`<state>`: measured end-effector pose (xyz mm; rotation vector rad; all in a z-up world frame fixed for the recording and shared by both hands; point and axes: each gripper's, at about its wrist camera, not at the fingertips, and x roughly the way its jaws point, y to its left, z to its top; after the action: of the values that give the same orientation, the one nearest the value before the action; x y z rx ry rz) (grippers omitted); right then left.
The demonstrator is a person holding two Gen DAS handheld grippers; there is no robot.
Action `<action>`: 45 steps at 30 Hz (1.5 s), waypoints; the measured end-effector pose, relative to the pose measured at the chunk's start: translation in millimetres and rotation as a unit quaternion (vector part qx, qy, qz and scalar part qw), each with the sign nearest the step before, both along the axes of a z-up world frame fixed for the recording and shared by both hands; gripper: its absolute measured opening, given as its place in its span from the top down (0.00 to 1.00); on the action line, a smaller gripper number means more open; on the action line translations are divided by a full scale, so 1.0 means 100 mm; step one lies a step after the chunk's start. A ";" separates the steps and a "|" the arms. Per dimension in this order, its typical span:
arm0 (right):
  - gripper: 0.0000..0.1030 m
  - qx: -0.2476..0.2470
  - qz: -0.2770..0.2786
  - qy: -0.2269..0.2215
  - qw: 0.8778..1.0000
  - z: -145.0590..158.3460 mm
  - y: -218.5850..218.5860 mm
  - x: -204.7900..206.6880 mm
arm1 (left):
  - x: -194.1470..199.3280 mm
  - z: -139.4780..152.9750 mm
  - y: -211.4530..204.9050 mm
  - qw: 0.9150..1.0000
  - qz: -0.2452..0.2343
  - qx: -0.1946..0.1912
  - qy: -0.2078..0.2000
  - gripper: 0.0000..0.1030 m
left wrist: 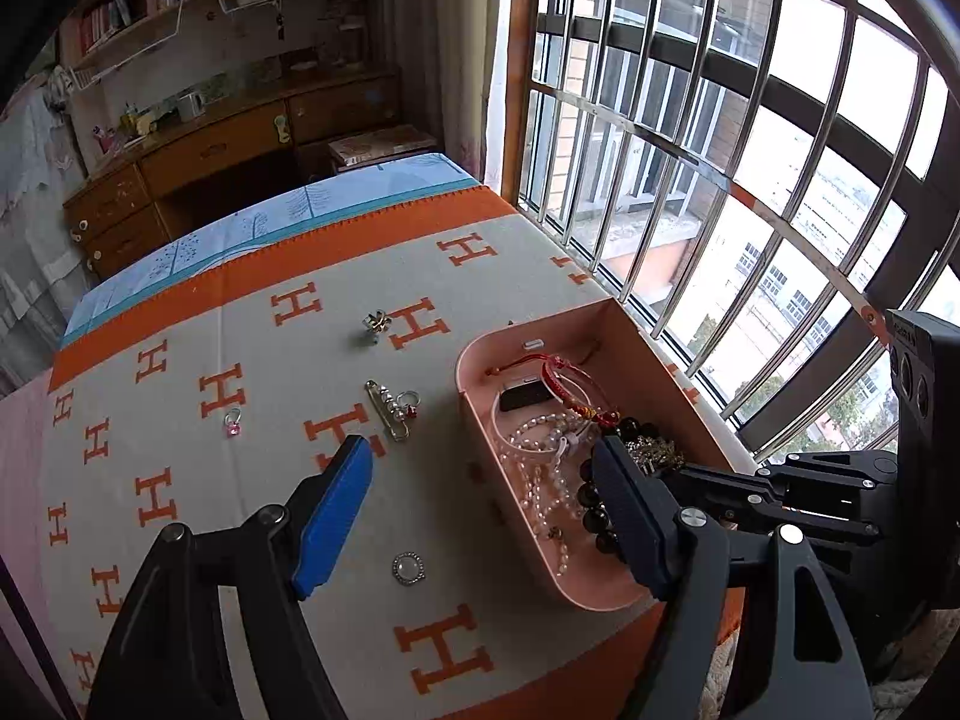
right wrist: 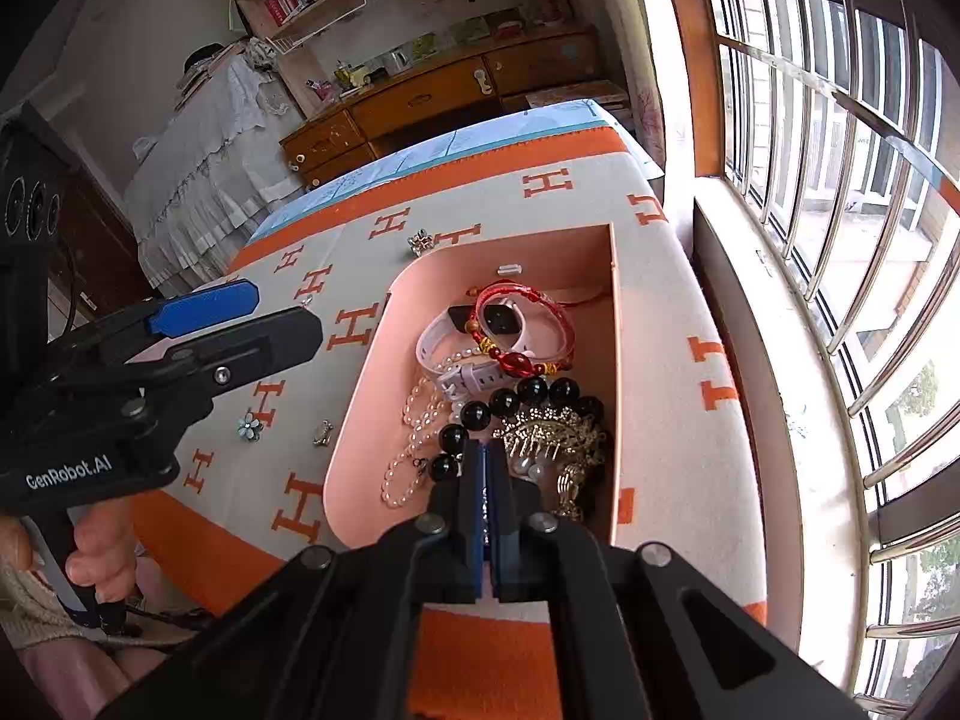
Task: Organize jewelry
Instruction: 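Move the left tool from the box to the blue flower brooch, then grasp the blue flower brooch with the left tool while the right tool grasps the pearl safety pin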
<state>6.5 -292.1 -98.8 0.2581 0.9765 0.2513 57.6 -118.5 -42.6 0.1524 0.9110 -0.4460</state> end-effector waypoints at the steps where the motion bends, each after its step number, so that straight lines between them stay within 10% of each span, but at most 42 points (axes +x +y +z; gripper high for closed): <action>1: 0.99 0.000 0.002 0.000 1.000 0.01 0.03 -0.01 | -0.01 0.03 0.10 1.000 0.011 -0.003 0.000 0.28; 17: 0.81 -0.021 0.051 -0.039 0.998 0.36 0.59 0.14 | -0.22 0.36 1.47 0.990 0.139 -0.012 -0.036 0.08; 30: 0.81 -0.029 0.100 -0.027 0.994 0.59 0.99 0.93 | -0.26 -0.42 1.41 0.995 0.019 0.082 -0.051 0.08; 45: 0.81 -0.017 0.090 0.027 0.995 0.34 1.08 1.42 | -0.05 -0.99 1.23 0.982 -0.149 0.111 -0.019 0.62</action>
<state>148.9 -183.9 -65.2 0.1466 1.0588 0.3937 52.3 4.5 -141.6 0.5048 0.9032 -0.6148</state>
